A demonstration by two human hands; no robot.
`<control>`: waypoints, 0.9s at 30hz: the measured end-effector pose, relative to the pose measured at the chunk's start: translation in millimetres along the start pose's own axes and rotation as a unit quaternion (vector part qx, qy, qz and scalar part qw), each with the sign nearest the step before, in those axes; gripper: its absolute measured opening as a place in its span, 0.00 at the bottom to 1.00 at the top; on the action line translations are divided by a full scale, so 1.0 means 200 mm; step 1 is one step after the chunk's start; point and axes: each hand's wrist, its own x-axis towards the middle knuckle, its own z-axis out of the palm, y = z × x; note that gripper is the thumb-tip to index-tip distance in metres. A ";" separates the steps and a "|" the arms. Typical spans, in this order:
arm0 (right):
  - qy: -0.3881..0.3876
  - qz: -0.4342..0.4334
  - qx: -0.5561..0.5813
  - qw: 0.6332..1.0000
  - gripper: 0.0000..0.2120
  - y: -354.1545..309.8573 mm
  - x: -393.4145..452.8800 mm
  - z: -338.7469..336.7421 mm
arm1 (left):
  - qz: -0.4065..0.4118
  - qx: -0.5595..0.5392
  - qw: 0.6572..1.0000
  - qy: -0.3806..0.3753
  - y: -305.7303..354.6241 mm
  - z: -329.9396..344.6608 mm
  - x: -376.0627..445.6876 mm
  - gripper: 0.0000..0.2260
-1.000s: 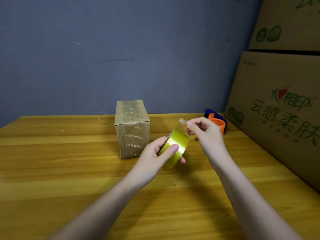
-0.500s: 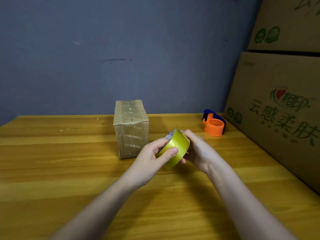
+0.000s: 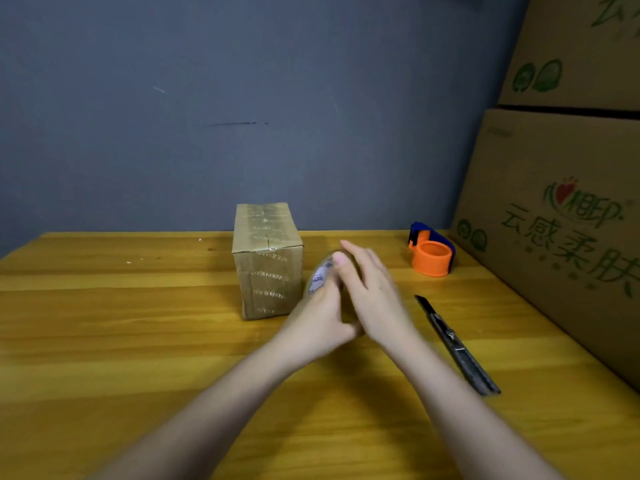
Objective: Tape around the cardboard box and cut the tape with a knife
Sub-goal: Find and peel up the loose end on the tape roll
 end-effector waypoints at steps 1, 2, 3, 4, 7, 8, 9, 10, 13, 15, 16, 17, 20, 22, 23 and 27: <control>0.022 0.005 -0.021 1.000 0.23 -0.01 0.00 0.01 | 0.015 0.034 0.999 0.003 0.01 0.01 0.00 0.38; 0.048 0.012 -0.030 0.998 0.22 -0.01 0.00 0.01 | 0.030 0.070 0.997 0.006 0.02 0.01 0.00 0.39; 0.066 0.023 -0.028 0.997 0.22 -0.01 0.00 0.00 | 0.040 0.100 0.994 0.005 0.02 0.02 0.00 0.39; 0.072 0.034 -0.015 0.997 0.23 -0.01 0.00 -0.01 | 0.052 0.120 0.991 0.007 0.02 0.01 0.00 0.38; 0.054 0.072 0.041 0.995 0.32 0.02 0.02 -0.01 | 0.095 0.171 0.981 0.020 0.01 -0.01 0.00 0.32; 0.046 0.082 0.066 0.993 0.32 0.02 0.03 -0.01 | 0.105 0.185 0.977 0.027 0.02 -0.02 0.00 0.30; 0.038 0.096 0.102 0.989 0.32 0.02 0.04 -0.02 | 0.114 0.198 0.973 0.033 0.03 -0.02 0.01 0.28; 0.026 0.119 0.149 0.981 0.32 0.02 0.06 -0.04 | 0.123 0.212 0.969 0.034 0.04 -0.02 0.00 0.25; -0.075 0.174 0.226 0.955 0.29 0.01 0.08 -0.12 | 0.149 0.244 0.958 0.029 0.06 -0.02 -0.01 0.21; -0.116 0.160 0.226 0.954 0.28 0.01 0.08 -0.15 | 0.157 0.245 0.956 0.037 0.07 -0.02 -0.01 0.20; -0.113 0.156 0.233 0.953 0.29 0.02 0.07 -0.15 | 0.161 0.247 0.955 0.043 0.07 -0.03 -0.01 0.19; -0.096 0.153 0.240 0.954 0.29 0.01 0.07 -0.14 | 0.166 0.252 0.952 0.047 0.07 -0.03 -0.01 0.18; -0.043 0.169 0.272 0.946 0.30 0.04 0.06 -0.10 | 0.179 0.245 0.952 0.041 0.07 -0.03 0.00 0.16; -0.044 0.185 0.281 0.941 0.30 0.04 0.05 -0.10 | 0.187 0.236 0.953 0.034 0.06 -0.03 0.01 0.16; -0.052 0.189 0.277 0.941 0.30 0.04 0.05 -0.10 | 0.191 0.235 0.953 0.031 0.05 -0.03 0.02 0.16; -0.129 0.236 0.305 0.914 0.30 0.09 0.12 -0.18 | 0.242 0.257 0.936 0.010 0.03 0.00 0.06 0.17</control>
